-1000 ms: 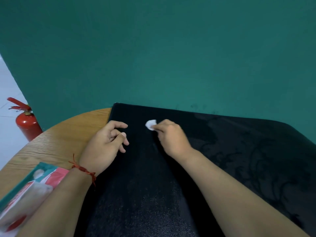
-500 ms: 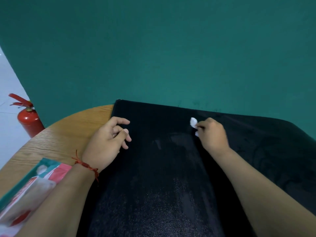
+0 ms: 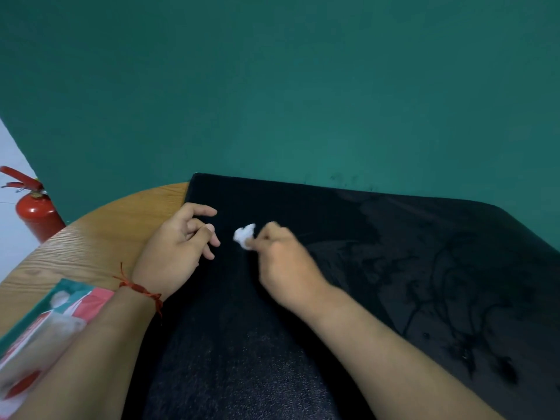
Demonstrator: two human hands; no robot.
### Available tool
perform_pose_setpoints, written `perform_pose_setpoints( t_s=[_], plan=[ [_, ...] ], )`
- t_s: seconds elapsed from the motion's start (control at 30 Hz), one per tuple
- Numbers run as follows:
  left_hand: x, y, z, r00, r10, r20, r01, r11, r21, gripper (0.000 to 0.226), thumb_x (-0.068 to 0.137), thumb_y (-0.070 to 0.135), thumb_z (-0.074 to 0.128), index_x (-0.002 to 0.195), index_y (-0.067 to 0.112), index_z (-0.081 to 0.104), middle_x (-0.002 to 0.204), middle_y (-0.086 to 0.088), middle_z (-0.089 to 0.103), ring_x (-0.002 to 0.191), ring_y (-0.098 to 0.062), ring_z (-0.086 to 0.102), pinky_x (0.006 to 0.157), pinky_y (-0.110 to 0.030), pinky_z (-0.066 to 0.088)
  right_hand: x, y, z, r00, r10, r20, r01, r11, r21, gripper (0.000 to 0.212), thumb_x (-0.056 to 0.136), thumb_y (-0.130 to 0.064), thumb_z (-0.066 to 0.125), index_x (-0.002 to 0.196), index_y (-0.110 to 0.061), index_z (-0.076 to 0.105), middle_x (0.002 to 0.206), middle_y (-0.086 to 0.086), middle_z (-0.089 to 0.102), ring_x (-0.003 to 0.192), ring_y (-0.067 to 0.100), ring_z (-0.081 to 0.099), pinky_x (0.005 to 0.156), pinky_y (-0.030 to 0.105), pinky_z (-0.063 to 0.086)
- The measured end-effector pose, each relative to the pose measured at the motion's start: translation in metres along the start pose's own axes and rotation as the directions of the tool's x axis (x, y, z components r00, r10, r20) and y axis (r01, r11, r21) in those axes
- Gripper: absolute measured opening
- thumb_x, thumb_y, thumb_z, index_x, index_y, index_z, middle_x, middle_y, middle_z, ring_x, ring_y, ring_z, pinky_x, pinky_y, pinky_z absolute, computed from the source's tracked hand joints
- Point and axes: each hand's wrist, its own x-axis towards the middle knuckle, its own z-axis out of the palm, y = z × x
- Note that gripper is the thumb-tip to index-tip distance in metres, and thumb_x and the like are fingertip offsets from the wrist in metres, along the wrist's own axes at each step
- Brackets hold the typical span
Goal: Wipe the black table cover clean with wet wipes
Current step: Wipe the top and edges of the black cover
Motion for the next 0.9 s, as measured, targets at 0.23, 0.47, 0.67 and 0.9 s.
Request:
perform_pose_setpoints(
  t_s=[0.23,0.47,0.67,0.9],
  plan=[
    [0.001,-0.002,0.000,1.000,-0.005,0.001,0.005,1.000,0.005,0.025,0.107,0.016,0.052,0.124,0.033,0.059,0.091,0.002,0.076,0.076,-0.018,0.071,0.065,-0.034,0.052,-0.006,0.013,-0.007,0.997,0.067,-0.037,-0.063,0.993,0.101,0.023,0.098,-0.005,0.066,0.108,-0.016,0.083,0.091,0.001,0.055,0.081,0.024,0.060,0.074,0.040,0.055],
    [0.000,0.000,0.000,1.000,0.003,0.002,-0.003,1.000,-0.004,0.022,0.108,0.019,0.053,0.124,0.031,0.059,0.091,0.001,0.075,0.074,-0.016,0.071,0.063,-0.033,0.052,-0.037,0.138,-0.078,0.795,0.573,-0.201,-0.561,0.820,0.117,0.012,0.098,-0.012,0.076,0.105,-0.014,0.085,0.091,-0.006,0.064,0.075,0.003,0.069,0.071,0.016,0.051],
    [0.000,-0.001,0.000,1.000,0.016,0.007,-0.017,0.999,0.034,0.022,0.108,0.021,0.053,0.123,0.036,0.059,0.091,0.004,0.076,0.074,-0.014,0.072,0.069,-0.037,0.053,-0.060,0.174,-0.102,0.688,0.681,-0.250,-0.686,0.723,0.081,0.024,0.103,-0.009,0.062,0.098,-0.018,0.084,0.095,-0.011,0.071,0.068,-0.002,0.069,0.078,0.019,0.059],
    [0.000,0.000,0.001,1.000,0.007,-0.002,-0.007,1.000,0.019,0.022,0.107,0.018,0.053,0.123,0.033,0.060,0.090,0.003,0.076,0.073,-0.015,0.071,0.064,-0.036,0.053,-0.050,0.116,-0.076,0.843,0.520,-0.137,-0.501,0.853,0.148,0.015,0.095,-0.012,0.077,0.090,-0.025,0.084,0.086,-0.013,0.072,0.072,-0.009,0.068,0.076,0.010,0.052]
  ],
)
